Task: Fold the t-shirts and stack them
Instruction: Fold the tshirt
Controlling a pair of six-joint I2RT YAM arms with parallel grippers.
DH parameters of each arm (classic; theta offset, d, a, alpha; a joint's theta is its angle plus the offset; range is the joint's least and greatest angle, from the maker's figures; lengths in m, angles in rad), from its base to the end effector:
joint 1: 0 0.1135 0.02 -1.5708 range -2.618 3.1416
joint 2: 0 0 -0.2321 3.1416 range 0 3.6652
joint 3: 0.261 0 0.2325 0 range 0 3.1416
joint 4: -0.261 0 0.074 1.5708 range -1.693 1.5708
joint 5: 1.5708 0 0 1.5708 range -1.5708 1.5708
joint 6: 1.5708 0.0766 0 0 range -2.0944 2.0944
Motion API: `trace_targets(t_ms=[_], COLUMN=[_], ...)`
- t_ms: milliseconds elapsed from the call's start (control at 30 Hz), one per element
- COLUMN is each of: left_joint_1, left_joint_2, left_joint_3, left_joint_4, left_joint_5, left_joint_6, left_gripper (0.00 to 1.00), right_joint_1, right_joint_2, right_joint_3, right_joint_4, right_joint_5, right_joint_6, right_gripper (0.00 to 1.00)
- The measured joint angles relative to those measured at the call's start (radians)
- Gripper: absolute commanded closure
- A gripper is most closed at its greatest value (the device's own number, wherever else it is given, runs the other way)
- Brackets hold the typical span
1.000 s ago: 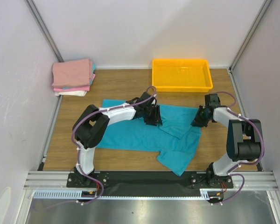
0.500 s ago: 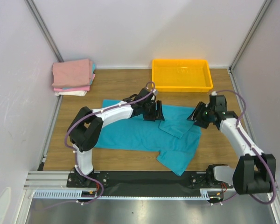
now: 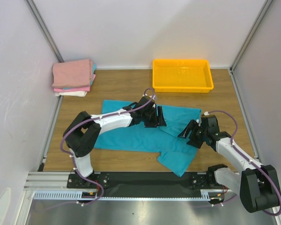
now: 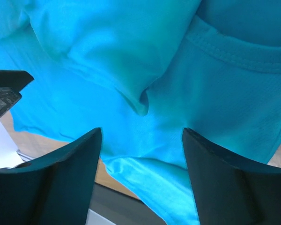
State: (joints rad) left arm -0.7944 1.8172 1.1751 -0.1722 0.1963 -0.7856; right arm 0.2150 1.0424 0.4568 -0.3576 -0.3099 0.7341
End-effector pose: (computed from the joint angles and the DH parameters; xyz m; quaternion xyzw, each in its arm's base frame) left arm 0.2660 -0.2921 0.1437 0.0403 0.9247 -0.3252 0.1940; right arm 0.1998 0.0675 0.1208 0.1952 0.9205 0.2699 0.2042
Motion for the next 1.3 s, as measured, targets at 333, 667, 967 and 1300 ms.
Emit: trace_targets(t_ms=[333,667,967,1300], left_joint_1=[0.005,0.008,0.008,0.008], left_joint_2=[-0.003,-0.021,-0.021,-0.020], left_joint_3=[-0.011,-0.015,-0.018,-0.018], left_joint_4=[-0.004,-0.017,-0.020,-0.002], left_joint_5=[-0.041,-0.062,-0.064,-0.062], left_joint_6=[-0.013,-0.027,-0.035,-0.043], left_gripper=[0.32,0.32,0.32,0.33], right_joint_1=[0.000,0.009,0.018,0.022], right_joint_2=[0.029,0.034,0.051,0.057], right_joint_3=[-0.068,-0.100,-0.102,-0.090], right_joint_4=[0.205,0.265,0.266,0.235], right_joint_5=[0.013,0.014,0.026,0.027], right_joint_6=[0.056,0.066,0.051,0.060], right_gripper=[0.52,0.64,0.85,1.00])
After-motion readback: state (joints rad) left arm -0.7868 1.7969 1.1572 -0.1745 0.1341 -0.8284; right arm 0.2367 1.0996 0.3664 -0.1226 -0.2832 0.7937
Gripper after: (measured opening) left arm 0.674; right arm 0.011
